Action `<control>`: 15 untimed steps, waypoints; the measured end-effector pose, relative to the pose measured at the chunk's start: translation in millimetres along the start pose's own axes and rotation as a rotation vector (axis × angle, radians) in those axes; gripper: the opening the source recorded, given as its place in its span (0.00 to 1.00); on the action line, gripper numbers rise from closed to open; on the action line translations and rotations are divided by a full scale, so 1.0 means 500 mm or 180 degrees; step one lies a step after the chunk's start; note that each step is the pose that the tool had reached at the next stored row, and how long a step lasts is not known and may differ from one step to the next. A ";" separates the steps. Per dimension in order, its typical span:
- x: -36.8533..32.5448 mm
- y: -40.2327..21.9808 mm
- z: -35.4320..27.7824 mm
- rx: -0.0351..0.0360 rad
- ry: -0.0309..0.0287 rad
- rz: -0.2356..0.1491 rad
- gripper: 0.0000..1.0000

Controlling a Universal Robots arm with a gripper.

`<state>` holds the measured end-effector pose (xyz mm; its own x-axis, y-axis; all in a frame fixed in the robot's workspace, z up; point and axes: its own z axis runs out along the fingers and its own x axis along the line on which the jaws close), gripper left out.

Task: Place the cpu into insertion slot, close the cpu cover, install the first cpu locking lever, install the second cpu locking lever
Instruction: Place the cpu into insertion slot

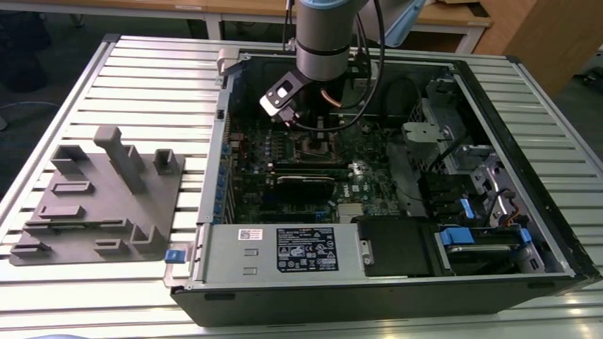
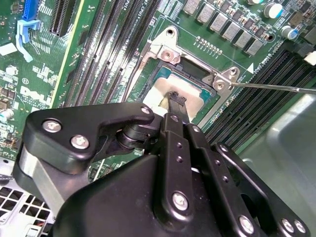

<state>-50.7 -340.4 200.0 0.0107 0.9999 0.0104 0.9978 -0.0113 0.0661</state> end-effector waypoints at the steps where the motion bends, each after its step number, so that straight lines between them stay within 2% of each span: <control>1: 0.000 0.000 0.000 0.0000 0.0000 0.0000 0.11; 10: 0.000 0.000 0.005 -0.0001 0.0000 0.0000 0.11; 15: 0.000 0.000 0.003 -0.0003 0.0004 0.0000 0.11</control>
<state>-50.5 -340.2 198.7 0.0106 0.9999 0.0116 0.9977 -0.0114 0.0669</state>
